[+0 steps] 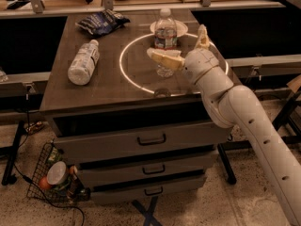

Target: Place water bottle upright

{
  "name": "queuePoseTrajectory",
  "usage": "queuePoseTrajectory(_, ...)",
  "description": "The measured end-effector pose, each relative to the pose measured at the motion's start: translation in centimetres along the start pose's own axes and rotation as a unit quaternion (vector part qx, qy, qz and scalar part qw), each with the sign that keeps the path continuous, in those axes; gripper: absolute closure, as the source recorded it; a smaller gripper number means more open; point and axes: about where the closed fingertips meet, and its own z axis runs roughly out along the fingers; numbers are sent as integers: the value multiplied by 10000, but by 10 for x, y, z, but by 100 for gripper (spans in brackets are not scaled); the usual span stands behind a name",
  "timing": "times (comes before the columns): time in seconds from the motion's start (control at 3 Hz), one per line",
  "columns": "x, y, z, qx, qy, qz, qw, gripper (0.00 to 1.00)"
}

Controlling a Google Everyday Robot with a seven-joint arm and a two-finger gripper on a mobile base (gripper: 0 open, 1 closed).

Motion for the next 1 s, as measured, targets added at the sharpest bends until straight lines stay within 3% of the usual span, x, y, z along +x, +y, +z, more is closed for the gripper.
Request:
queuePoseTrajectory(0.33,-21,-45,-38,51,402,60,9992,0)
queuePoseTrajectory(0.67,-60,-88,-84,42,985,-99,9951,0)
queuePoseTrajectory(1.0,-53,-90,-102,-164,1404,-203,9897,0)
